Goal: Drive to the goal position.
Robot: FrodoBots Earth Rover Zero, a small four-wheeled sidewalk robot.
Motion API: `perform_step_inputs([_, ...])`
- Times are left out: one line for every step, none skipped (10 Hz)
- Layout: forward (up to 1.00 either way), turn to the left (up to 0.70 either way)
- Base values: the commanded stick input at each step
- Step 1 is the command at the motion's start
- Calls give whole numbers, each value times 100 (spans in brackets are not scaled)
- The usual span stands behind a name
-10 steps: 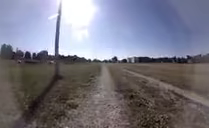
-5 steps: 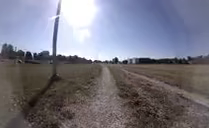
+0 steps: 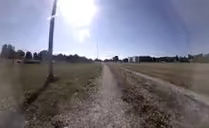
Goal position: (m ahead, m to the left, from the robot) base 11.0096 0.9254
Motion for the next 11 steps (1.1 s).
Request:
perform_step_inputs([50,-50])
perform_step_inputs([50,-21])
perform_step_inputs([50,0])
perform_step_inputs([50,0])
perform_step_inputs([50,0])
perform_step_inputs([50,0])
perform_step_inputs([50,0])
perform_step_inputs([50,0])
perform_step_inputs([50,0])
perform_step_inputs([50,0])
perform_step_inputs([50,0])
